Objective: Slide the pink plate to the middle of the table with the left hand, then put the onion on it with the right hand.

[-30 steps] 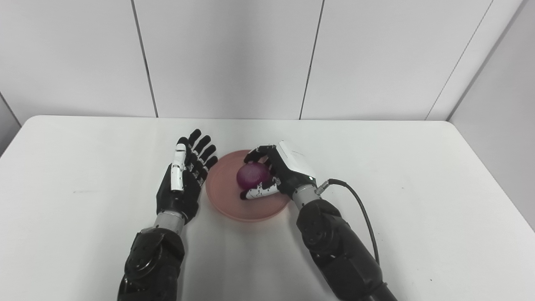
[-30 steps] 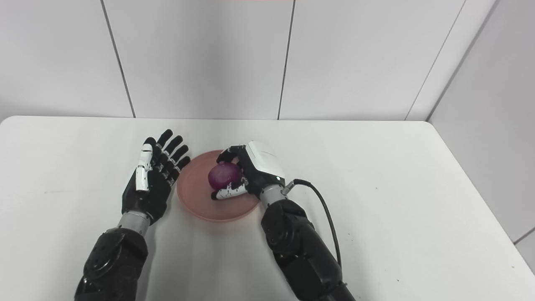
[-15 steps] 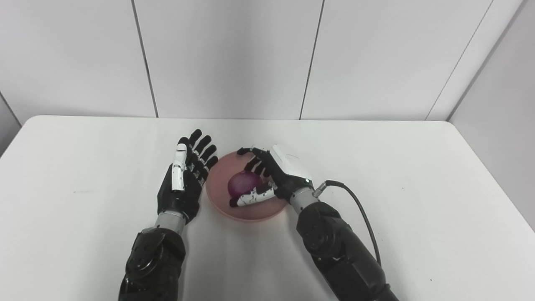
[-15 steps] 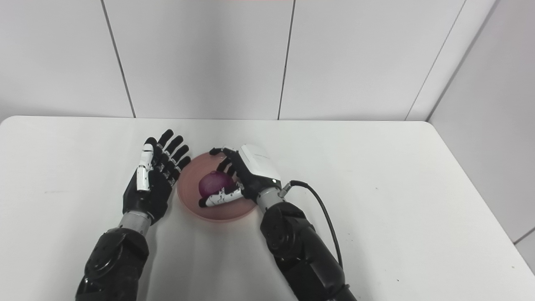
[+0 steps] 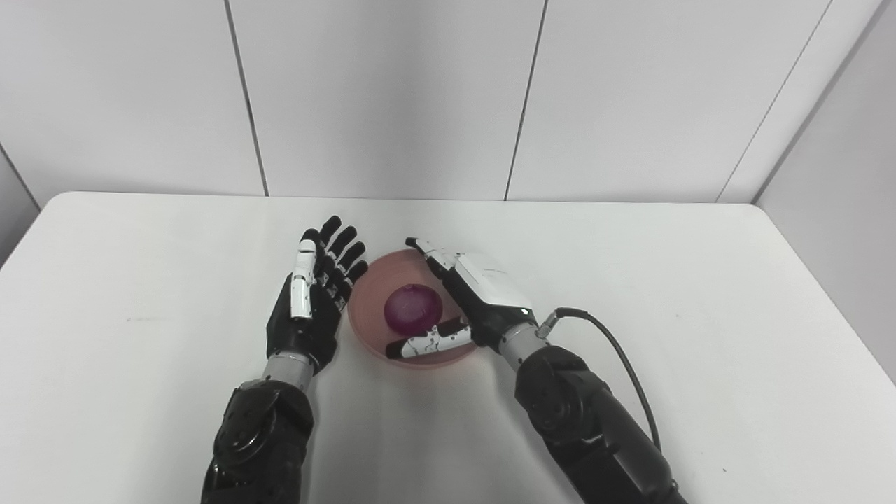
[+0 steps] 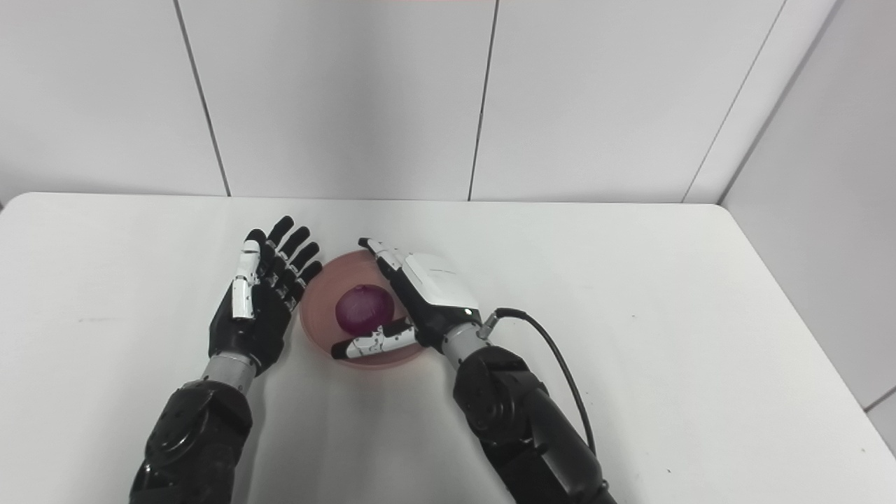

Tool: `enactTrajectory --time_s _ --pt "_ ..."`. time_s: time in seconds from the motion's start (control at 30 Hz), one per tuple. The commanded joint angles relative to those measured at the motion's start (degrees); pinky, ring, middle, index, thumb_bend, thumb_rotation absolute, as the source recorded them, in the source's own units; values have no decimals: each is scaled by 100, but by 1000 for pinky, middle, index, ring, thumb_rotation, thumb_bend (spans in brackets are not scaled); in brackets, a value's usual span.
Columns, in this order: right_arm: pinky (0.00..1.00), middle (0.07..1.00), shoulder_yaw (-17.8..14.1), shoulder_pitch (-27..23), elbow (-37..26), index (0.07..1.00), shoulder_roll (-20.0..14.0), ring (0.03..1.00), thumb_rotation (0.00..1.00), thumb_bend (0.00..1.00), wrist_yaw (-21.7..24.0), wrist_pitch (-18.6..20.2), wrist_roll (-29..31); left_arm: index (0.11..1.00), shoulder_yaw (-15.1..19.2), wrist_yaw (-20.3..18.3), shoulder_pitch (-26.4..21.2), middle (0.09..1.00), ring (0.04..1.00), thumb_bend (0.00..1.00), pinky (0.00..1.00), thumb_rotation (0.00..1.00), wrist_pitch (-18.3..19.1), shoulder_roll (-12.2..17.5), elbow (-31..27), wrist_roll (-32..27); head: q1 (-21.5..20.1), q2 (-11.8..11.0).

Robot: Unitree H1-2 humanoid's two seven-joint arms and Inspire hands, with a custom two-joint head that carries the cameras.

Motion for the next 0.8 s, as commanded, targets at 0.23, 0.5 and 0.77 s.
enactTrajectory --time_s 0.23,0.5,0.77 --pt "1000 1000 -424 72 -523 1000 -44 1000 679 1000 -509 -425 124 919 -46 -24 -128 932 926 424 925 1000 -205 -61 -191 34 -15 -28" --pt "879 1000 -1476 722 -1420 1000 293 989 831 922 -940 -406 1053 923 -27 -45 -157 933 925 427 929 1000 -216 -44 -150 13 -39 -65" --pt "853 997 -2365 1353 -1671 1000 895 965 1000 590 -930 -132 2427 924 -5 -45 -152 934 924 428 927 1000 -194 -22 -169 -3 -24 -102"
